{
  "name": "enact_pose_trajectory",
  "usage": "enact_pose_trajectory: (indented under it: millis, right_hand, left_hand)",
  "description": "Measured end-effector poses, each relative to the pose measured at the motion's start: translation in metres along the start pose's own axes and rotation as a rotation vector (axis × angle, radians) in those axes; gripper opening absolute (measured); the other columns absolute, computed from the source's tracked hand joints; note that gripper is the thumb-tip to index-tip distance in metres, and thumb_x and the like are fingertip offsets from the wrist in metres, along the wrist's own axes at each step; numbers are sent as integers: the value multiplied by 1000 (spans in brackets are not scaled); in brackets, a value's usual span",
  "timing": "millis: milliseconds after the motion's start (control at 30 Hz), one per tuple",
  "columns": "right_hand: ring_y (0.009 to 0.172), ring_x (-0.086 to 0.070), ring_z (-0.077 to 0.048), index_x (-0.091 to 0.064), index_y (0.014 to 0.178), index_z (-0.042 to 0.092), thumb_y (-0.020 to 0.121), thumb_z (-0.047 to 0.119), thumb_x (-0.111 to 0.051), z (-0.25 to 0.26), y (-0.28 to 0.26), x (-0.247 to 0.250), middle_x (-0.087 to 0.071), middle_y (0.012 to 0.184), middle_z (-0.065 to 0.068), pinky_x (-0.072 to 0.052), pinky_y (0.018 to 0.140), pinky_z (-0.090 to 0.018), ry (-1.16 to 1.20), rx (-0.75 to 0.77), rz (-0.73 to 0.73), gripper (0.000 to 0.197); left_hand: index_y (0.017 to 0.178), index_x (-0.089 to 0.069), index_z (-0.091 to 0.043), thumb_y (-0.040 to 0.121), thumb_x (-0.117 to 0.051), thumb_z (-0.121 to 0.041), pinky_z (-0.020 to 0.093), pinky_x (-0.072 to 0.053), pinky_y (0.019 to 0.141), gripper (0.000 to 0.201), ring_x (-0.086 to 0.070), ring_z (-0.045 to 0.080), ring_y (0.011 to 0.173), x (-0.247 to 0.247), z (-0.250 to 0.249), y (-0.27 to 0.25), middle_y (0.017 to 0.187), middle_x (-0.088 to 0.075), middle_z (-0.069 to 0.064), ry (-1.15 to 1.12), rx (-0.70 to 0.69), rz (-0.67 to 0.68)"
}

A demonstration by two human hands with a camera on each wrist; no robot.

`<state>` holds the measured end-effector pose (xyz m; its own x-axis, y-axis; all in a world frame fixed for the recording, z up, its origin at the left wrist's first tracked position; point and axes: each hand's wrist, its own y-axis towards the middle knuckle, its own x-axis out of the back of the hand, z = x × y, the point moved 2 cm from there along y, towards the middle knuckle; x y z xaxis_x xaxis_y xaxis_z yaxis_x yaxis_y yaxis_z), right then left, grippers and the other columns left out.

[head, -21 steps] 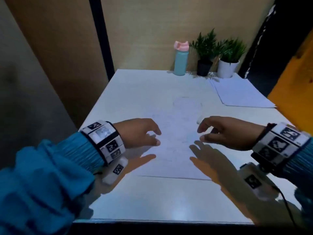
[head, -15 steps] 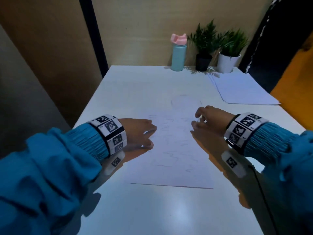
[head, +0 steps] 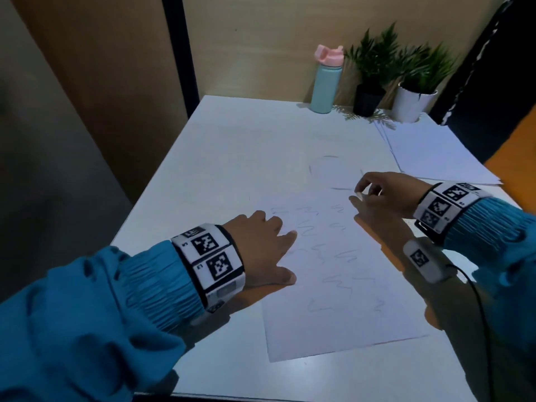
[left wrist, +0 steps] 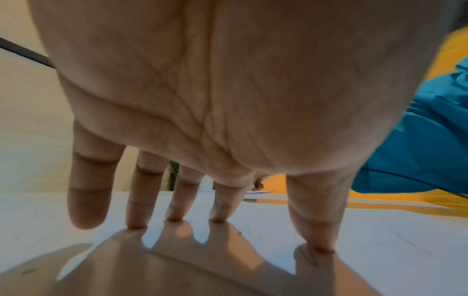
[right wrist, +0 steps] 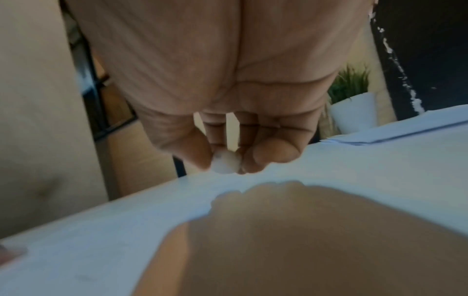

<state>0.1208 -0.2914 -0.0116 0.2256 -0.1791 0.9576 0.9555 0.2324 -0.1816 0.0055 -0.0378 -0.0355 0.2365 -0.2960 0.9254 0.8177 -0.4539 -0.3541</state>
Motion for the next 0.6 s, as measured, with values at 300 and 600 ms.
enact_pose_trajectory:
  millis: [300, 600]
  right_hand:
    - [59, -66, -12, -57, 95, 26, 96, 27, -48, 54, -64, -20, -67, 77, 5, -47, 51, -23, 106, 219, 113, 9]
    - [67, -63, -9, -58, 87, 27, 92, 37, -52, 97, -95, -21, -66, 76, 7, -49, 58, -24, 31, 381, 66, 12]
  left_hand:
    - [123, -50, -28, 84, -41, -77, 36, -42, 77, 63, -50, 22, 96, 14, -45, -44, 112, -46, 1, -9, -109, 67]
    - [156, -2, -39, 73, -69, -70, 44, -24, 117, 112, -13, 19, 150, 17, 23, -17, 165, 3, -8, 20, -89, 139]
